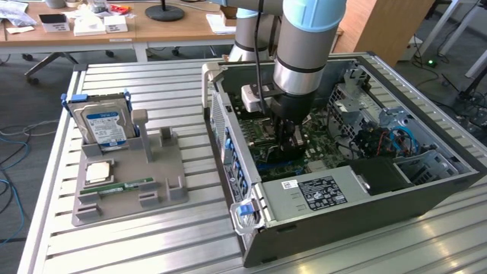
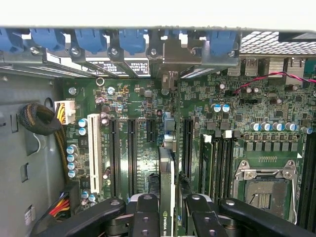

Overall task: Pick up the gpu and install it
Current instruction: 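Insert the gpu into the slot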

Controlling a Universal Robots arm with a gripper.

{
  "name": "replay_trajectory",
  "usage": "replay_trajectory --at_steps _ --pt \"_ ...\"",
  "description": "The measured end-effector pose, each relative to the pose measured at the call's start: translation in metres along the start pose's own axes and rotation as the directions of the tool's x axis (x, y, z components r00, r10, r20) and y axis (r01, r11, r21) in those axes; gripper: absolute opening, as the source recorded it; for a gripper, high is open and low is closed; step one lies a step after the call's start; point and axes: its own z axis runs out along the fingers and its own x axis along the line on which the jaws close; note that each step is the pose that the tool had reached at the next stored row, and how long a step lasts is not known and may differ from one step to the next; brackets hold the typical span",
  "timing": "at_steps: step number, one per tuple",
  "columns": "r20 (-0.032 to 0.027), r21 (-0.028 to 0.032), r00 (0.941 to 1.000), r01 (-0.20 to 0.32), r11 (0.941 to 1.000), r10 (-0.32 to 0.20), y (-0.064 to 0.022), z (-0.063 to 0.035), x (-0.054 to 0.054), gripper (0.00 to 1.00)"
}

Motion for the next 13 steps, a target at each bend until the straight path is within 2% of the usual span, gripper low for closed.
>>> replay_trajectory --at_steps 13 --pt "0.0006 -0.0001 1.0 0.007 1.0 -0.007 0.0 0.0002 0.0007 0.25"
